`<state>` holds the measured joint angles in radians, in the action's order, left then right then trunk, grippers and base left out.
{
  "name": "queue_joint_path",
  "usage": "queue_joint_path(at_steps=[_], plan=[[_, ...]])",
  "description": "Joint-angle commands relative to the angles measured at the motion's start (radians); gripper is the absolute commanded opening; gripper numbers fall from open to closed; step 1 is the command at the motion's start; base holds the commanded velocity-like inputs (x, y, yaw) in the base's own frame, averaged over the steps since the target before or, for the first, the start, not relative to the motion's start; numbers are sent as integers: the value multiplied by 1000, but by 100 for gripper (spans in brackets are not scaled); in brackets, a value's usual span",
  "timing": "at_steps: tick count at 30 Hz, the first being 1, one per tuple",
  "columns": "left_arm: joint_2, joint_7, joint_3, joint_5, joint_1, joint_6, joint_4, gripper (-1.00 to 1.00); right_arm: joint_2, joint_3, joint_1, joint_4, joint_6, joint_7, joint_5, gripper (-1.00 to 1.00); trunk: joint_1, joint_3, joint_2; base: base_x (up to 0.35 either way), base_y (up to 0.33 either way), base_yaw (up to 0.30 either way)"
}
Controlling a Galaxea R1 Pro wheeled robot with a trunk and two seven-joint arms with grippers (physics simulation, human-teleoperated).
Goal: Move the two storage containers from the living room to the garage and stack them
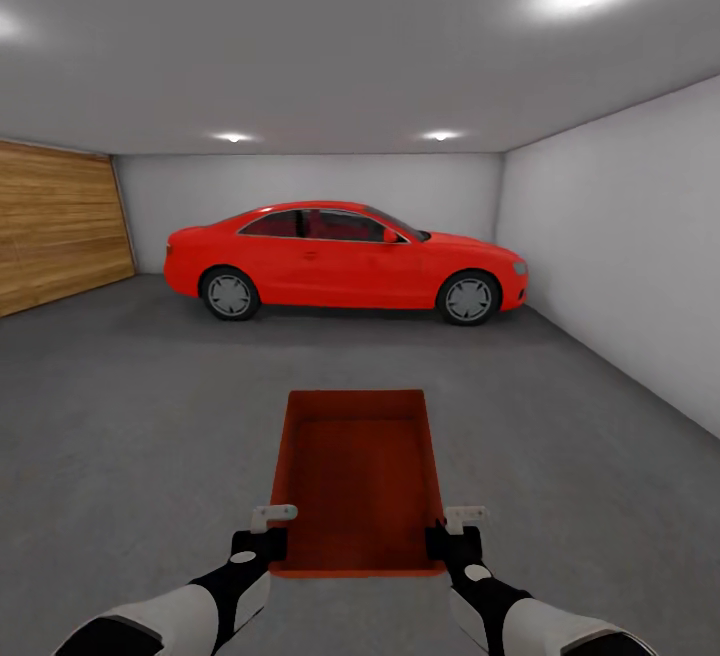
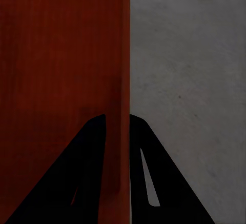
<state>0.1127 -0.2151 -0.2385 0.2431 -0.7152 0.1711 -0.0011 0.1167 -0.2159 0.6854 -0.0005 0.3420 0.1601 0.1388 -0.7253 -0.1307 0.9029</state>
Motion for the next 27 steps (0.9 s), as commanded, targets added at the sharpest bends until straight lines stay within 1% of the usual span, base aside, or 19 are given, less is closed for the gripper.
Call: queue_joint_path(at_steps=[1,27], plan=[[-25,-6,46,-15,-1,57,-4,-100,-2,46,0,2,0,-2,1,-100,-1,-2,1,320,0,0],[-25,-6,46,-15,-1,57,-4,-100,-2,46,0,2,0,-1,1,-100,-1,-2,1,321,0,0]])
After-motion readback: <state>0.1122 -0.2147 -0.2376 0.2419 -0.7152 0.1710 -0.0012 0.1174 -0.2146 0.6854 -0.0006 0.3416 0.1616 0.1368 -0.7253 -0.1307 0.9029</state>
